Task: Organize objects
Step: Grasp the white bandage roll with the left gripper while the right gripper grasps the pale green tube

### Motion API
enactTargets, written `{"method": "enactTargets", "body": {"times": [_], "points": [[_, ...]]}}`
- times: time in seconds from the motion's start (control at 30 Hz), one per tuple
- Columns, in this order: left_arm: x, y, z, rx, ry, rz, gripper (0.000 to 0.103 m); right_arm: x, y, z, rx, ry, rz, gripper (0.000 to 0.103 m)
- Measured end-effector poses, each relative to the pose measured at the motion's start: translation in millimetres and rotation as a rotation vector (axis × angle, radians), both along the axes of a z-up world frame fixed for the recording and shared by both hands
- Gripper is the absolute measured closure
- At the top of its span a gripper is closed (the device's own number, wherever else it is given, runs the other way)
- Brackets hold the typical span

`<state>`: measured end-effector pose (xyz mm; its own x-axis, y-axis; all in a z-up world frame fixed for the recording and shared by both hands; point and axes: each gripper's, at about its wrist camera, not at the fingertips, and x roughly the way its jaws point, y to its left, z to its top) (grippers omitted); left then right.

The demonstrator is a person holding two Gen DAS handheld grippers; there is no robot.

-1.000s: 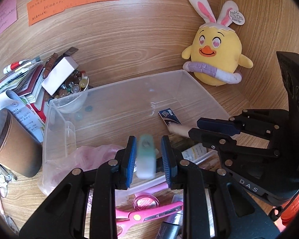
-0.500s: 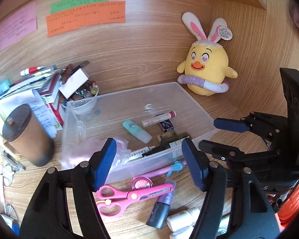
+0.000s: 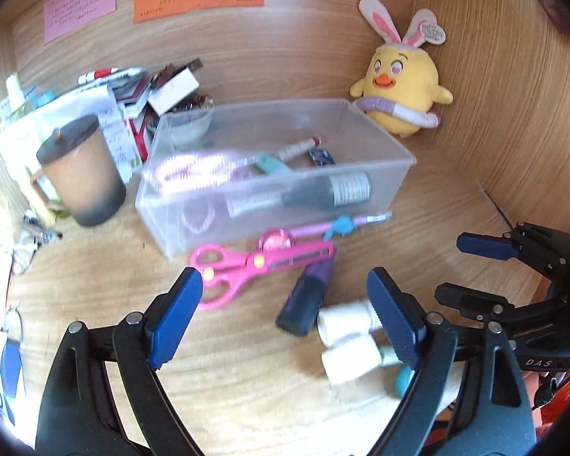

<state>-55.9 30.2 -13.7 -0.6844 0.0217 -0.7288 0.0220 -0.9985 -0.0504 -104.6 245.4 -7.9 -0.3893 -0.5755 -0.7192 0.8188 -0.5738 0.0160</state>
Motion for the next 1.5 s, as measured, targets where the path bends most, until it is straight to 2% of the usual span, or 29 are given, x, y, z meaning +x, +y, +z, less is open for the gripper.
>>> {"method": "enactTargets", "body": {"times": [0.23,0.43,0.5,0.57,0.7,0.77,0.87,0.93,1.0,1.2,1.5], "points": [[26,4,-25,0.048,-0.073,0.01,0.014,15,11,-25,0.055,-0.054,0.05,0.05],[27,17,-36,0.1,-0.088,0.01,0.014,19,14,-32,0.064,-0.082,0.097,0.052],[25,21,-38,0.104,-0.09,0.013,0.014,21,12,-34,0.07,-0.083,0.114,0.064],[23,24,-40,0.105,-0.09,0.016,0.016,22,11,-36,0.072,-0.087,0.125,0.071],[19,28,-44,0.11,-0.101,0.021,0.033,20,14,-39,0.079,-0.076,0.108,0.082],[18,30,-46,0.114,-0.105,0.022,0.037,16,21,-39,0.079,-0.087,0.09,0.086],[19,30,-50,0.117,-0.116,0.018,0.049,11,31,-39,0.085,-0.092,0.063,0.088],[20,28,-53,0.121,-0.123,0.015,0.061,8,34,-38,0.086,-0.095,0.046,0.088],[21,25,-54,0.121,-0.124,0.019,0.065,3,36,-38,0.077,-0.104,0.037,0.088],[24,20,-50,0.138,-0.102,0.035,0.065,-3,25,-39,0.045,-0.126,0.033,0.088],[25,22,-23,0.119,-0.009,0.026,0.065,-14,18,-34,0.011,-0.124,-0.003,0.089]]}}
